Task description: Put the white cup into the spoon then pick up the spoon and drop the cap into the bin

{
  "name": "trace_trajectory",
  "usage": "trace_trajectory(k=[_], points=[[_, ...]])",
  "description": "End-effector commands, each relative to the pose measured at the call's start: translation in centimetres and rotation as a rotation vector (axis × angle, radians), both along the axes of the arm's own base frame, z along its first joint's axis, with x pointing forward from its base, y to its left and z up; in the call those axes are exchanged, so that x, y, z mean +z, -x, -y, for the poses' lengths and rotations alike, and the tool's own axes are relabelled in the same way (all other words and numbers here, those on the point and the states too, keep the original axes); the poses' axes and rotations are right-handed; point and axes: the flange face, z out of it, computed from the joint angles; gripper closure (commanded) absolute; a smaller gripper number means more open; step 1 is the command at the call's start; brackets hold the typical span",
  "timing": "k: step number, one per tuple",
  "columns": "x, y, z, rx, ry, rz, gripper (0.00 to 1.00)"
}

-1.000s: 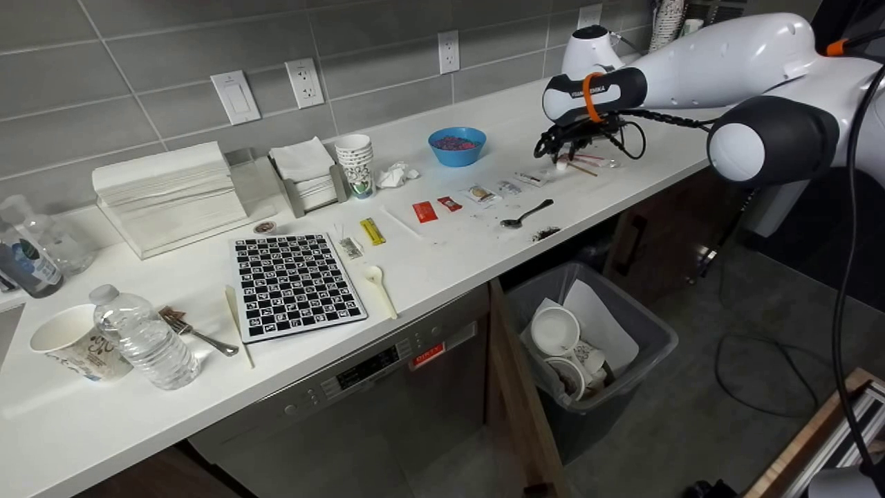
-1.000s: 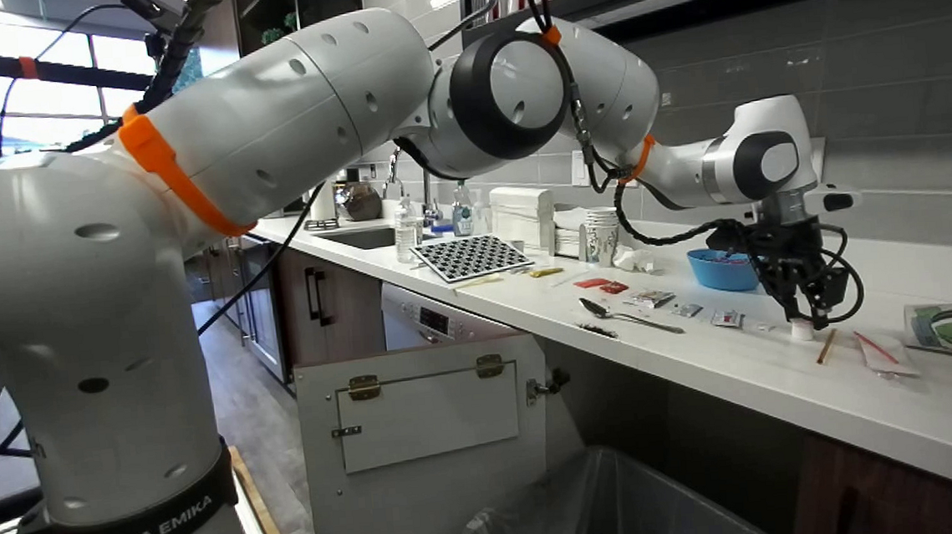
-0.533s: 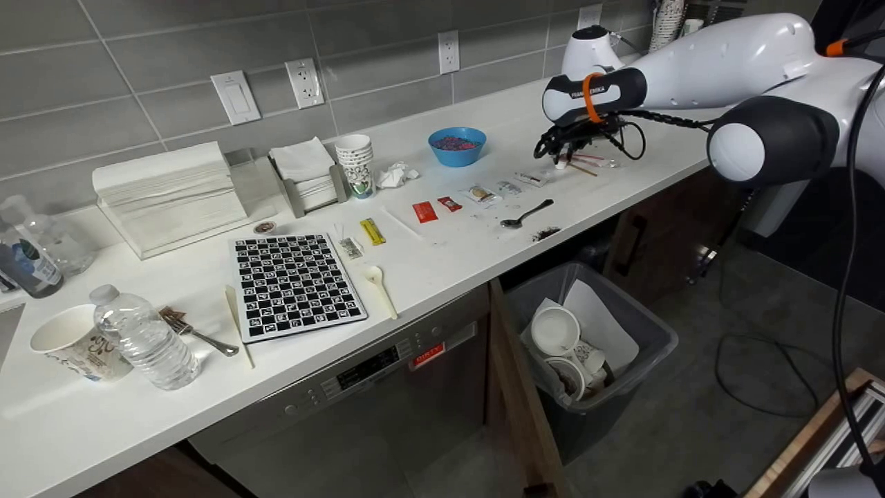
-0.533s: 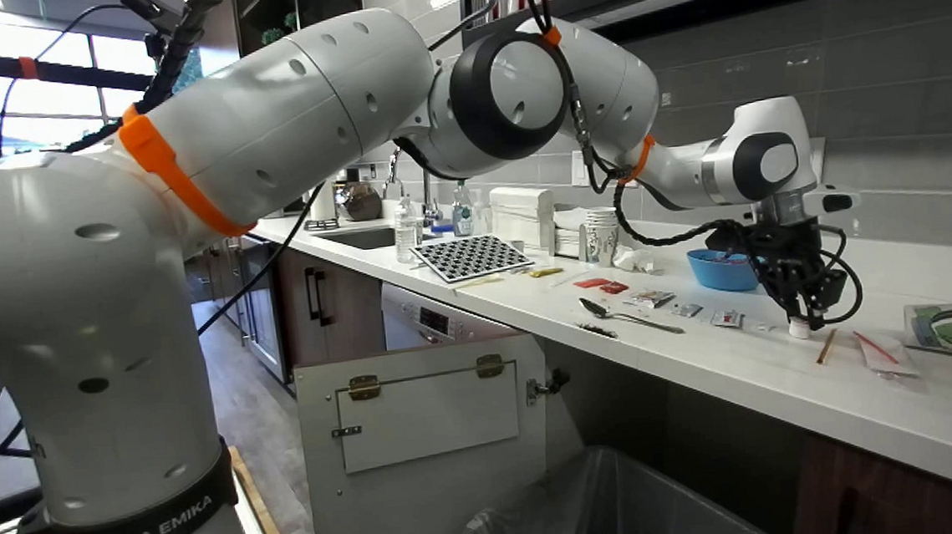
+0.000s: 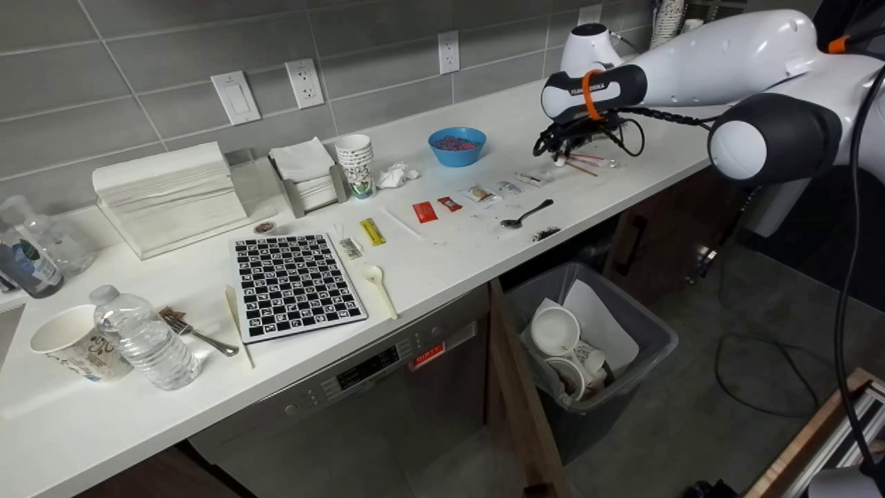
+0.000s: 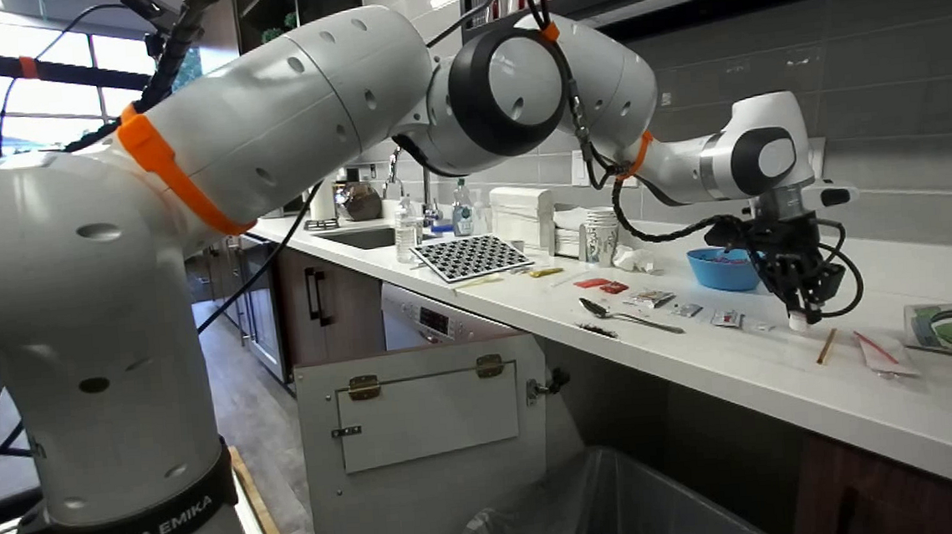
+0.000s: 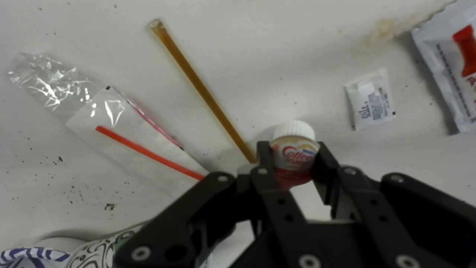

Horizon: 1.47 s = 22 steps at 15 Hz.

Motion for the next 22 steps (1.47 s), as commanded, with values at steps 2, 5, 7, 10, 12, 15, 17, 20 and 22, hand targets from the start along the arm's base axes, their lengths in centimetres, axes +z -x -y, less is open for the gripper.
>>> trace_trajectory(k=[2, 5, 7, 10, 12, 15, 17, 20, 22], points=[[3.5, 0.5, -2.6, 0.136, 0.028, -0.019, 0.92], [5.8, 0.8, -5.6, 0.282, 0.023, -0.017, 0.92], [7.3, 1.2, -8.5, 0.397, 0.011, -0.021, 0.92], [8.9, 2.0, -13.0, 0.572, 0.016, -0.029, 0.92], [9.5, 3.0, -15.8, 0.684, 0.033, -0.040, 0.92], [8.7, 4.9, -19.3, 0.848, 0.064, -0.075, 0.92], [9.1, 3.1, -19.0, 0.794, 0.042, -0.059, 0.70], [8.8, 4.0, -19.7, 0.829, 0.044, -0.077, 0.70], [8.9, 4.1, -19.5, 0.831, 0.046, -0.078, 0.70]])
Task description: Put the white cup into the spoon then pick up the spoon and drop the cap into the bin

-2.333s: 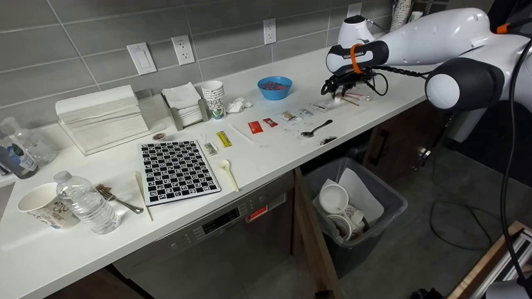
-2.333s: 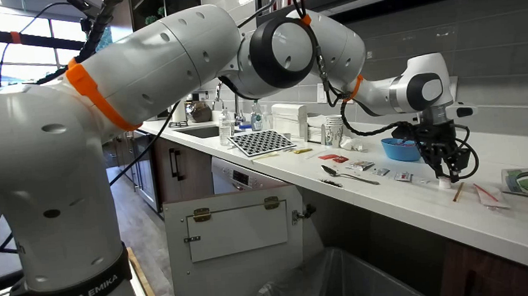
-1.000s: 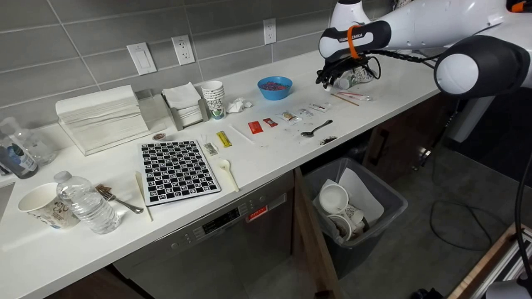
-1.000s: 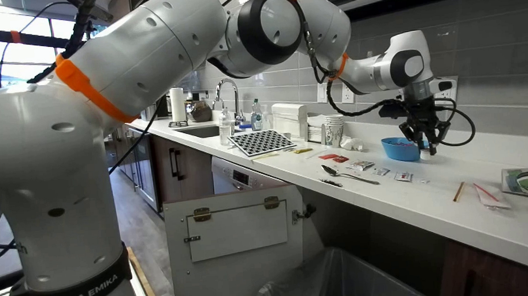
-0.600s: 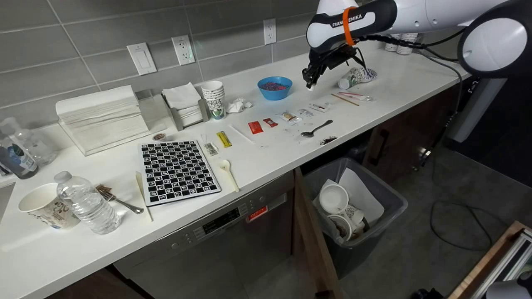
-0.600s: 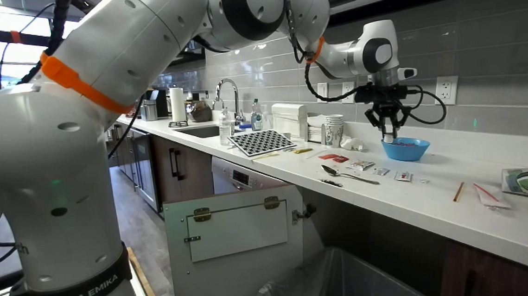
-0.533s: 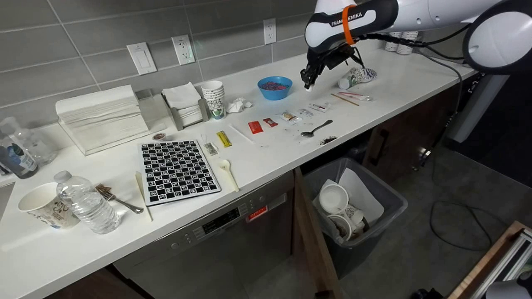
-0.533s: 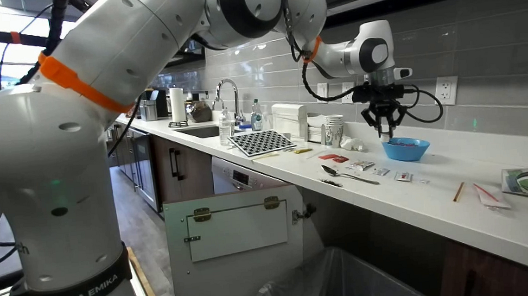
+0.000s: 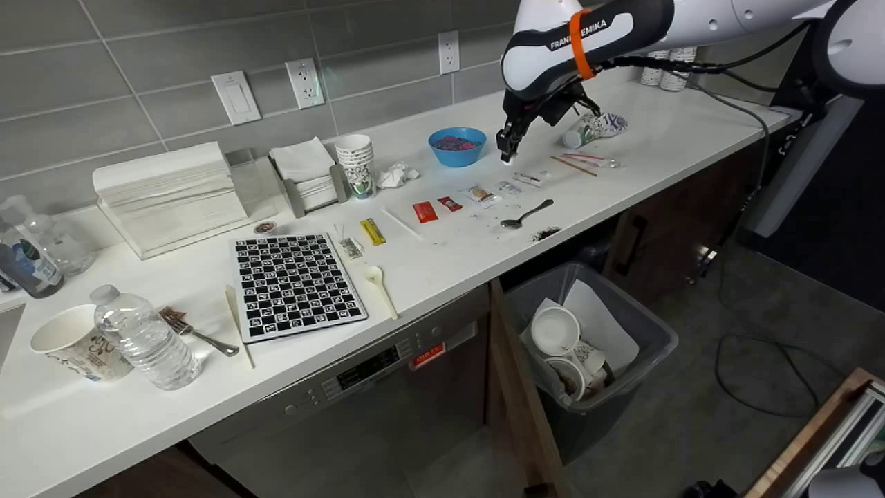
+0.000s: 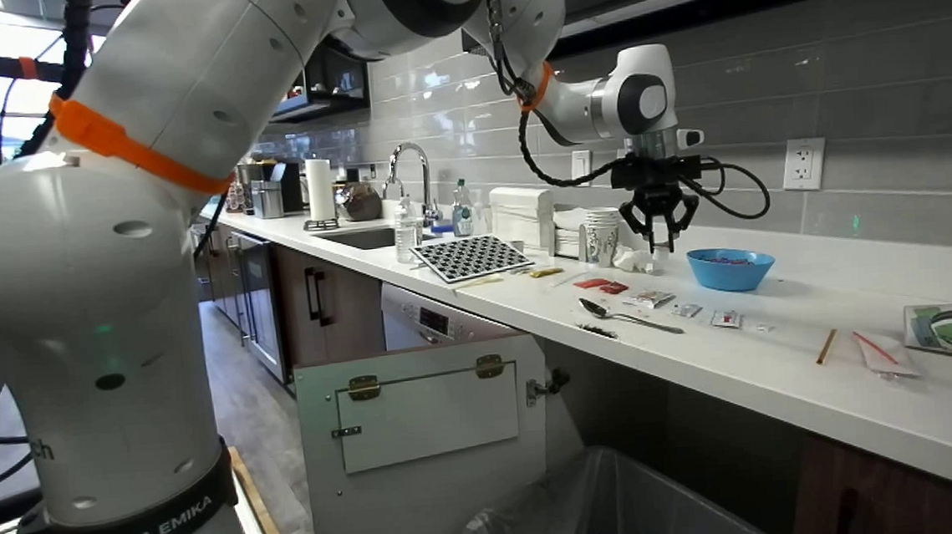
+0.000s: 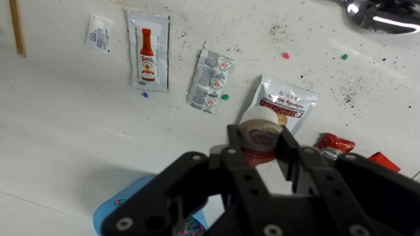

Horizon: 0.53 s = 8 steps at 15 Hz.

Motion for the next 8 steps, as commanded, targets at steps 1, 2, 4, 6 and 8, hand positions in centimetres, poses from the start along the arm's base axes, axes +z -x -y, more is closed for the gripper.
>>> trace_trajectory(k=[1, 2, 4, 6, 8], points=[[0.2, 0.0, -0.4, 0.018, 0.015, -0.022, 0.92], [0.2, -0.1, -1.6, 0.081, 0.025, -0.022, 0.92], [0.0, 0.1, -4.0, 0.189, 0.027, -0.050, 0.92], [-0.5, 0.6, -6.8, 0.273, 0.035, -0.090, 0.92], [-1.4, 1.3, -8.9, 0.295, 0.019, -0.146, 0.92]])
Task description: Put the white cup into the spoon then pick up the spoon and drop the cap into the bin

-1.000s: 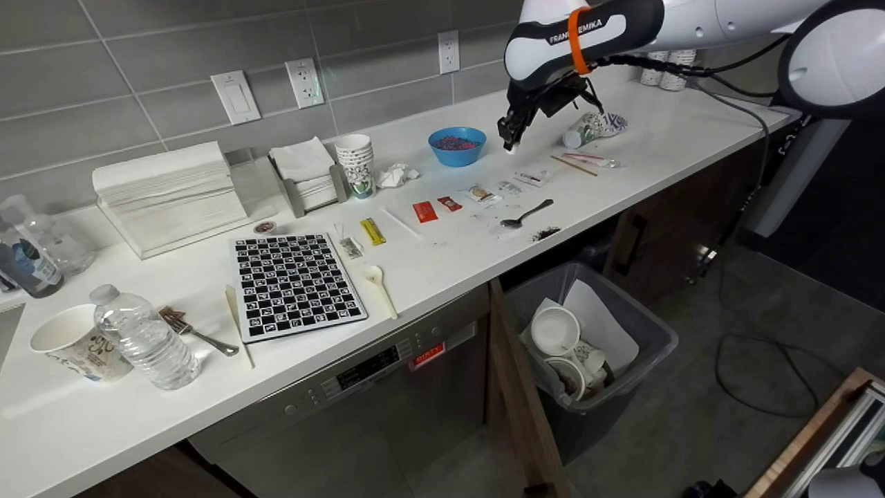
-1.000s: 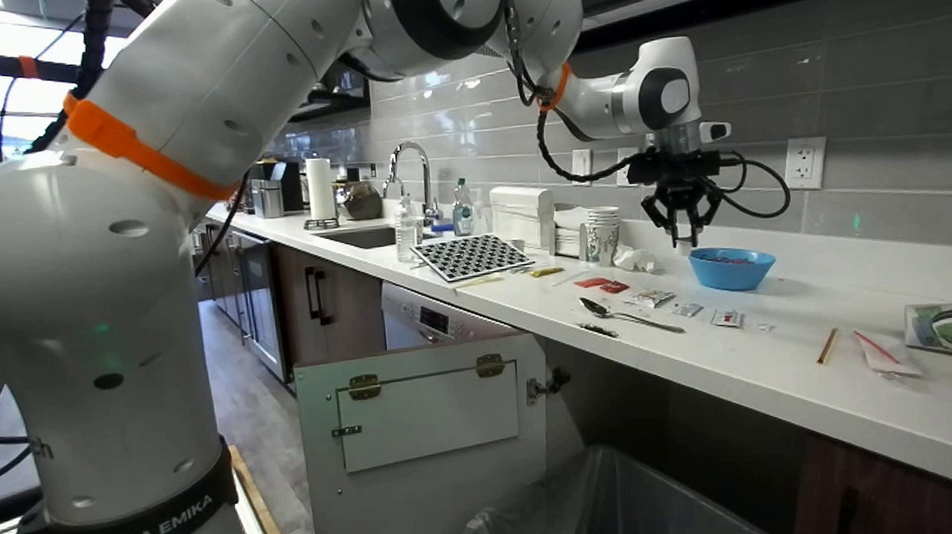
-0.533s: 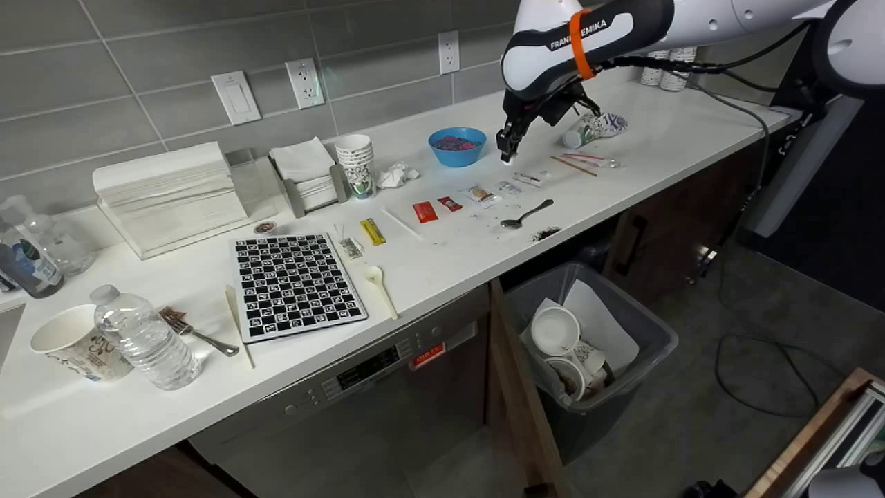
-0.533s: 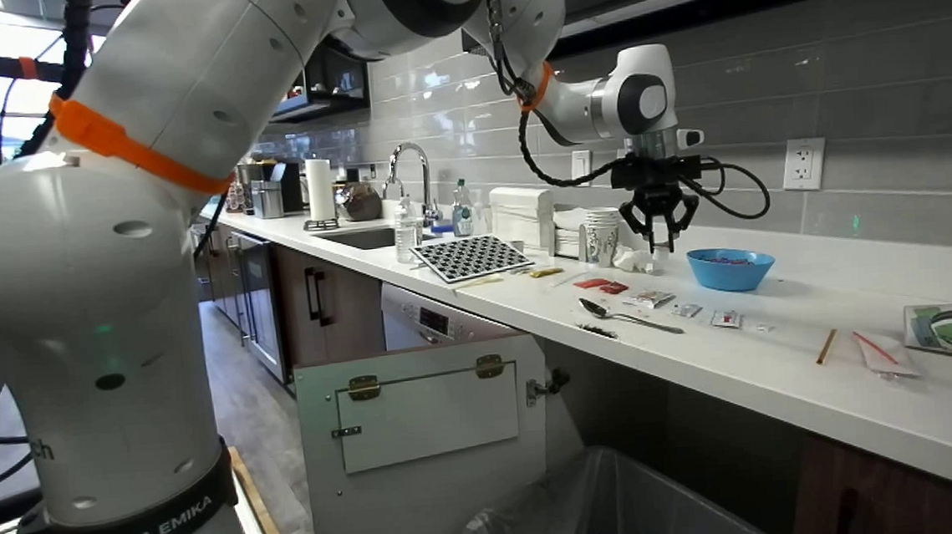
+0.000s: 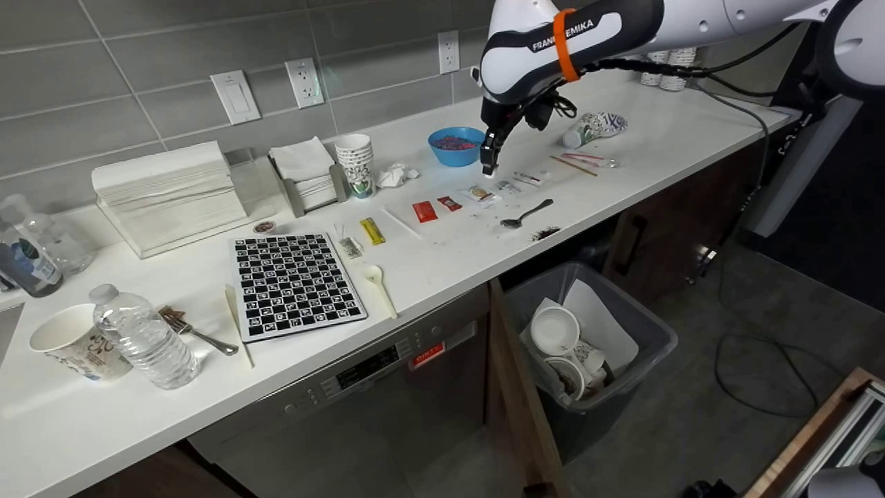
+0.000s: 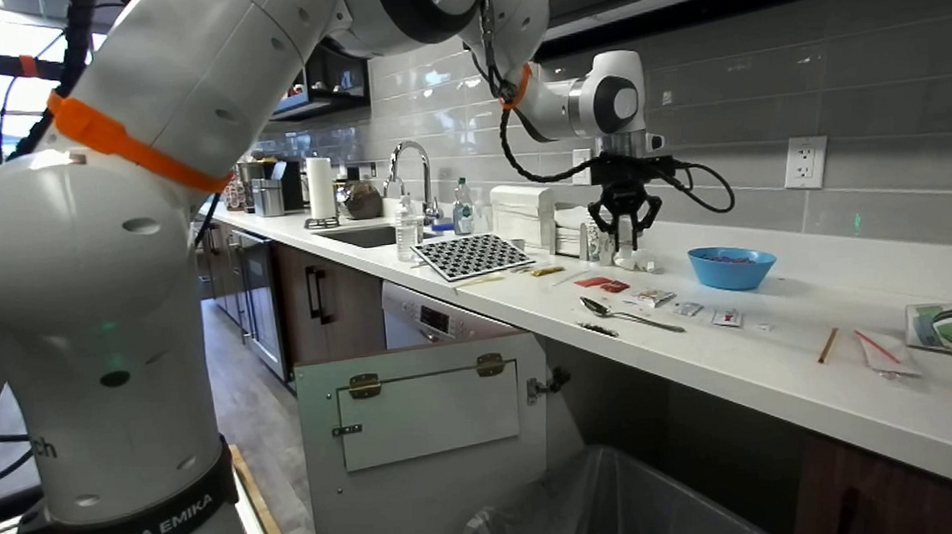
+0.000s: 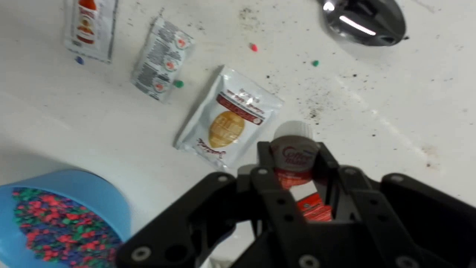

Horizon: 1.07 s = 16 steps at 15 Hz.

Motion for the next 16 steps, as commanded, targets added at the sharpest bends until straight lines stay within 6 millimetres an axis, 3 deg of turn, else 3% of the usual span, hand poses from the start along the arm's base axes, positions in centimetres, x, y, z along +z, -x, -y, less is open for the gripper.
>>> trace_trajectory(k=[1, 5, 10, 16], points=[[-1.5, 1.0, -3.2, 0.043, 0.003, -0.100, 0.92], [-3.7, 2.6, -4.5, -0.088, -0.042, -0.205, 0.92], [-5.6, 4.2, -3.4, -0.361, -0.059, -0.239, 0.92], [-4.7, 6.1, -2.0, -0.599, -0.047, -0.211, 0.92]])
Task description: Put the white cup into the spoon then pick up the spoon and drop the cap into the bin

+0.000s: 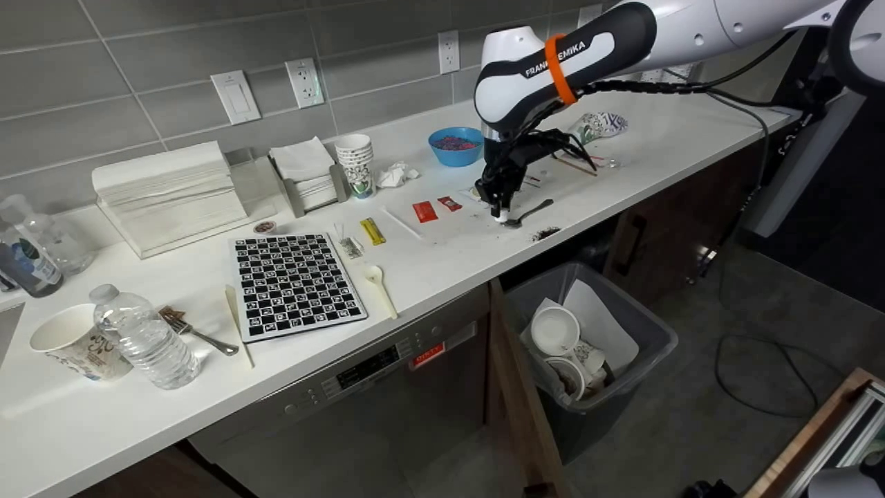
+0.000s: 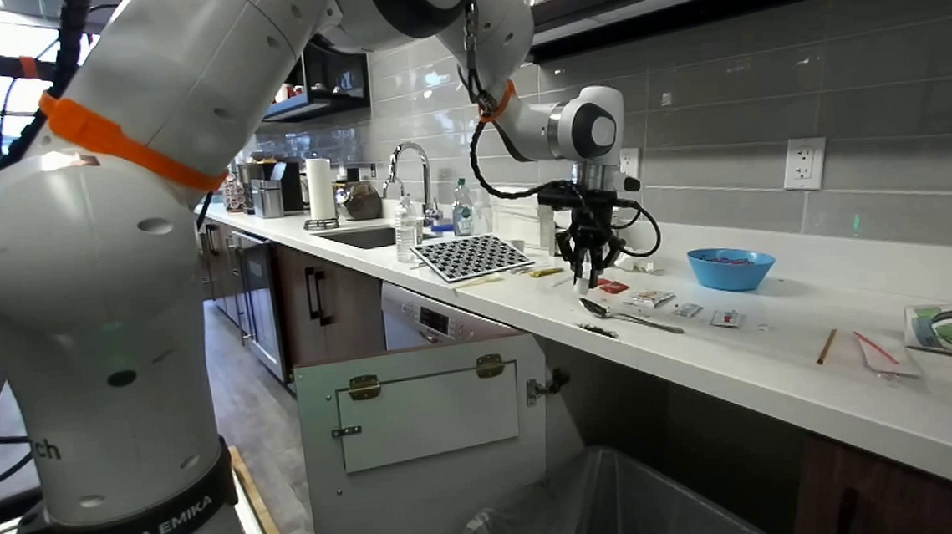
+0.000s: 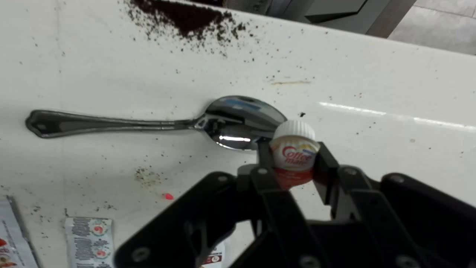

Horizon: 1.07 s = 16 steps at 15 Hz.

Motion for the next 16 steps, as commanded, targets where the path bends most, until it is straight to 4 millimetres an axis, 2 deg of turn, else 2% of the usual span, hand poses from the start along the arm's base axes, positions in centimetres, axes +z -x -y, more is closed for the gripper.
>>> trace_trajectory(k=[1, 5, 9, 16], points=[[1.2, 1.9, 0.5, -0.119, 0.023, 0.019, 0.92], [0.4, 1.7, 1.9, -0.163, 0.017, 0.060, 0.92], [-1.2, 1.7, 3.2, -0.178, 0.015, 0.136, 0.92], [-2.7, 2.3, 3.7, -0.190, -0.016, 0.230, 0.92]])
